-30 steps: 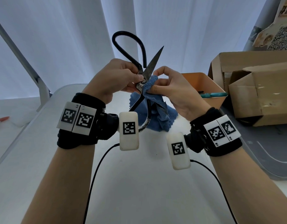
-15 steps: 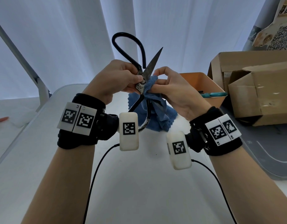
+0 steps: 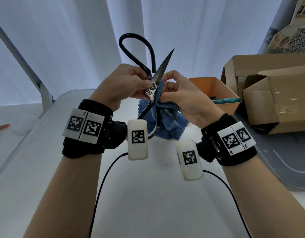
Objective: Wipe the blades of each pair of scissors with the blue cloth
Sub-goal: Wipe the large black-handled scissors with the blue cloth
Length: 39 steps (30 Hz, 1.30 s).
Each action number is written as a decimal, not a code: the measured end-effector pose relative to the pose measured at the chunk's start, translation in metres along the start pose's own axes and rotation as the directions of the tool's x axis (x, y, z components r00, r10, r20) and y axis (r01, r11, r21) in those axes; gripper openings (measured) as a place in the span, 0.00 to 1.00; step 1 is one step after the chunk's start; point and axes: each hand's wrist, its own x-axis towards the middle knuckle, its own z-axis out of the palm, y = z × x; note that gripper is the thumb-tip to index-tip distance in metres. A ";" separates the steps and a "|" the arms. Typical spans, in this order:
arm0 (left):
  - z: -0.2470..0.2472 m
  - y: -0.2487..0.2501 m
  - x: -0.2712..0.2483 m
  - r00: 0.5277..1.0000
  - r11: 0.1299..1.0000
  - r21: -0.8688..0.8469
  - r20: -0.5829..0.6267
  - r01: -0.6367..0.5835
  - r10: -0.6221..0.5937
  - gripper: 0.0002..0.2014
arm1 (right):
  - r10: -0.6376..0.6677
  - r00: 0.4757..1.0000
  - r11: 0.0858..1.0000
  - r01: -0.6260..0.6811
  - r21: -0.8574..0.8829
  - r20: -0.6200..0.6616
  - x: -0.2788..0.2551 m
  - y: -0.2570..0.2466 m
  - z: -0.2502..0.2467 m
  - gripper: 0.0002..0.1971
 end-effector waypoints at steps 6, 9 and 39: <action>0.002 0.001 0.001 1.000 1.000 0.012 0.014 -0.022 0.022 0.05 | 0.020 0.999 1.000 -0.020 0.009 -0.042 0.000 -0.002 0.001 0.14; 0.001 0.000 0.001 1.000 1.000 0.004 0.012 -0.009 0.009 0.04 | 0.007 1.000 1.000 -0.006 0.017 -0.025 -0.001 -0.003 0.003 0.11; -0.002 -0.003 0.002 0.999 1.000 -0.001 -0.035 0.019 -0.019 0.06 | -0.017 1.000 1.000 0.017 -0.022 0.012 0.000 0.001 0.002 0.15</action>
